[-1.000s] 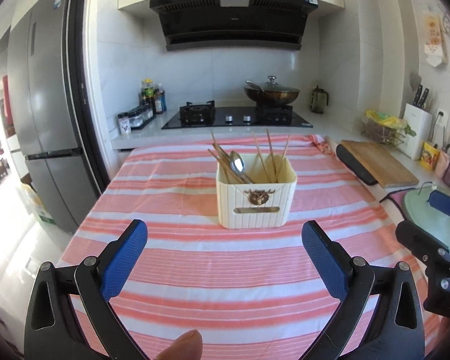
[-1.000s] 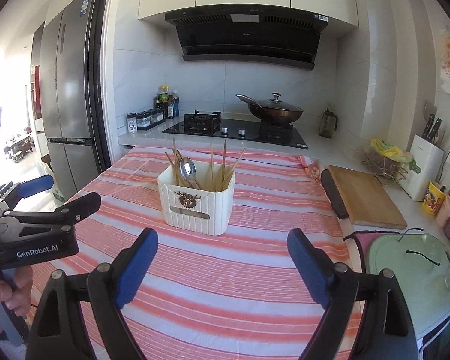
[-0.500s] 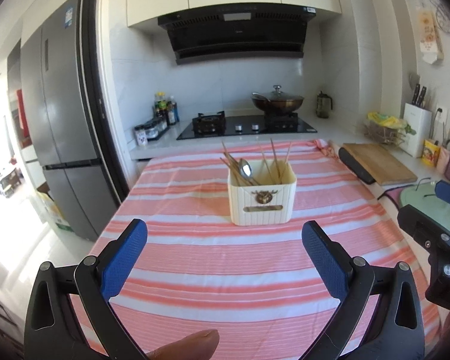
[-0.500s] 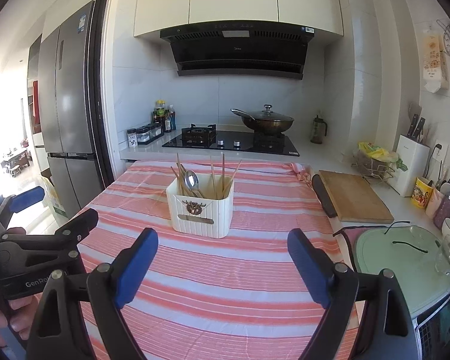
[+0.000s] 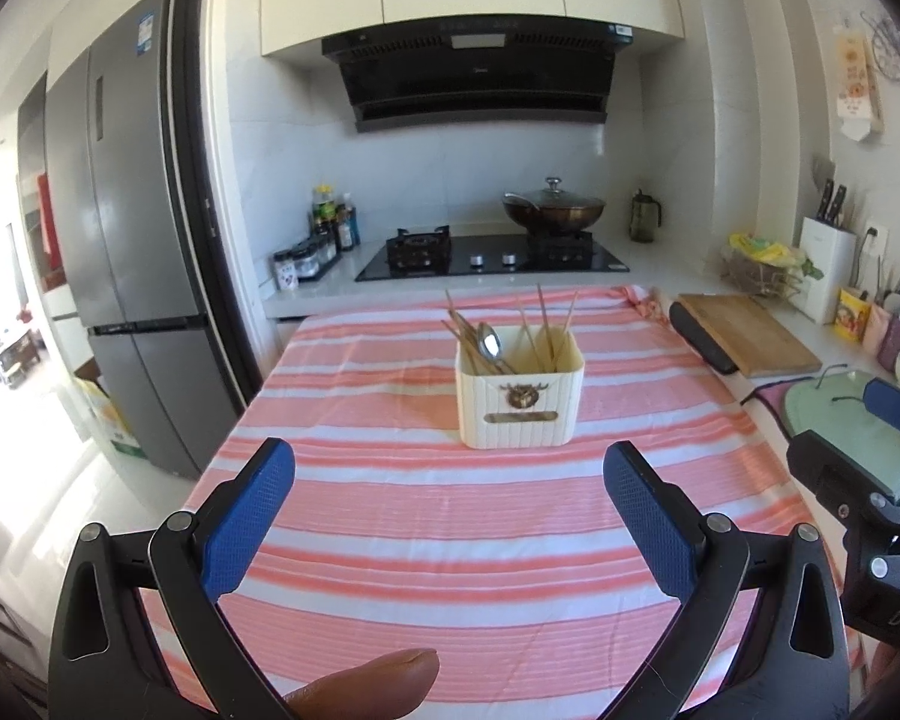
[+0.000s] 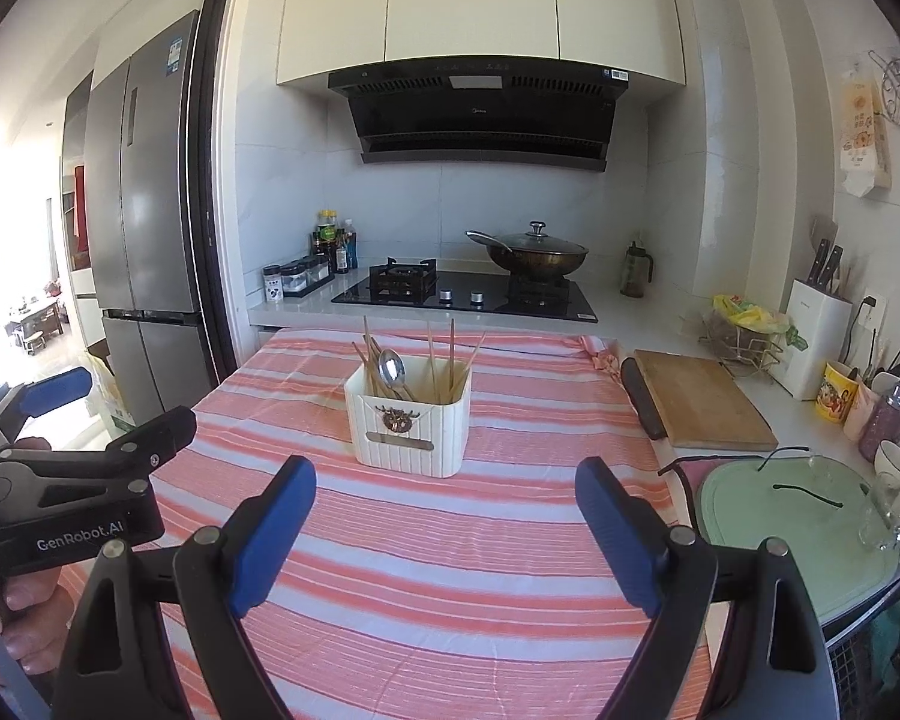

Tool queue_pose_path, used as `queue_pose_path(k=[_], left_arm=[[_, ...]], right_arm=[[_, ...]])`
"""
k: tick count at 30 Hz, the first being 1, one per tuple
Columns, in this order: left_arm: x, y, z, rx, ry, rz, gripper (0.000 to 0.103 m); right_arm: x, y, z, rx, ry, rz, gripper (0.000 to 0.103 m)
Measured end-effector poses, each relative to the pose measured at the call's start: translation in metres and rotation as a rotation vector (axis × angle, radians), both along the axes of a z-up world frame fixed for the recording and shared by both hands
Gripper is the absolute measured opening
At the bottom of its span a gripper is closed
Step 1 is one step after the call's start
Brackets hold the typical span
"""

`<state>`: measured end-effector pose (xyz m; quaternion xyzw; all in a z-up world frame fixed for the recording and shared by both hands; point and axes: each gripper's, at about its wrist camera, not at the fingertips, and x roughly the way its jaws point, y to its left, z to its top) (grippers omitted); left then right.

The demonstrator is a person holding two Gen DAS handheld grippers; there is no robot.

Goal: Organize utensils

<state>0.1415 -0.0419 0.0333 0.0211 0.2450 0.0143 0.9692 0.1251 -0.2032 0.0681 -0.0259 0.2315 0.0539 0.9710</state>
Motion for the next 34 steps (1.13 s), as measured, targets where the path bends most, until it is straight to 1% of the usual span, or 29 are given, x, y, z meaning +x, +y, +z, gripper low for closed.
queue_pose_path(k=[13,28,32,34], left_arm=[[-0.003,0.003,0.001,-0.014,0.002,0.010,0.103],[0.002,0.009,-0.007,-0.020,0.021,0.003,0.103],[0.001,0.009,-0.009,-0.032,0.006,0.007,0.103],[0.002,0.008,-0.011,-0.019,0.001,0.009,0.103]], right_arm=[[-0.008,0.004,0.001,-0.006,0.003,0.001,0.090],[-0.004,0.009,-0.003,-0.025,0.030,-0.002,0.090],[-0.004,0.010,-0.006,-0.028,0.037,0.001,0.090],[-0.003,0.011,-0.009,-0.025,0.044,0.006,0.090]])
